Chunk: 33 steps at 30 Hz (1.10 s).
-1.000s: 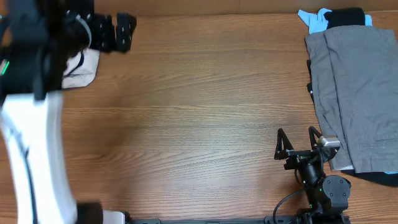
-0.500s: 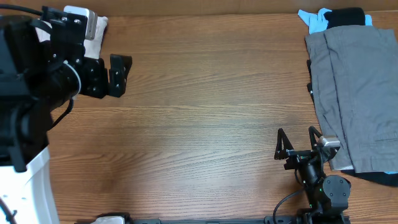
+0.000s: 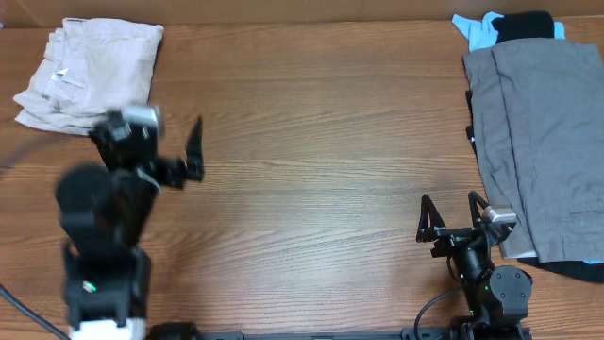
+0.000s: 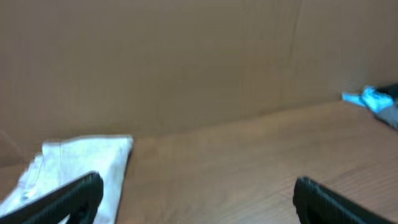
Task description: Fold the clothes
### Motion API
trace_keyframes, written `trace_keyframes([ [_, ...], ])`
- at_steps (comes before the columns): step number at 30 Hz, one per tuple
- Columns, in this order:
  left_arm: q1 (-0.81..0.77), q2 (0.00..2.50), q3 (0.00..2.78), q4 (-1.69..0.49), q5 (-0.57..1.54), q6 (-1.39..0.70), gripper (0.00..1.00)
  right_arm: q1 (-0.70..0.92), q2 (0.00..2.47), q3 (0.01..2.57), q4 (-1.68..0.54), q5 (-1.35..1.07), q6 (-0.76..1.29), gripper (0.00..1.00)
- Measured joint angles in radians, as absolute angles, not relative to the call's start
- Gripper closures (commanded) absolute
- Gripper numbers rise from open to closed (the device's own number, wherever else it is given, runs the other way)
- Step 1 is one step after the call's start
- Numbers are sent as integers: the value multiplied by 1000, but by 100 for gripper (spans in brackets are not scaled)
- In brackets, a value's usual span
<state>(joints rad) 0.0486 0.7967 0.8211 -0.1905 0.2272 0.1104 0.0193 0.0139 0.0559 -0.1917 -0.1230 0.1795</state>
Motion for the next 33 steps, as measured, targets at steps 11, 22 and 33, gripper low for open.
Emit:
trace_keyframes([
  [11, 48, 500, 169, 295, 217, 103, 0, 19, 13, 56, -191, -123, 179, 0],
  [22, 48, 199, 12, 124, 204, 105, 0, 19, 12, 56, -191, -123, 179, 0],
  [33, 49, 17, 8, -57, 189, 107, 0, 19, 12, 56, -191, -123, 179, 0],
])
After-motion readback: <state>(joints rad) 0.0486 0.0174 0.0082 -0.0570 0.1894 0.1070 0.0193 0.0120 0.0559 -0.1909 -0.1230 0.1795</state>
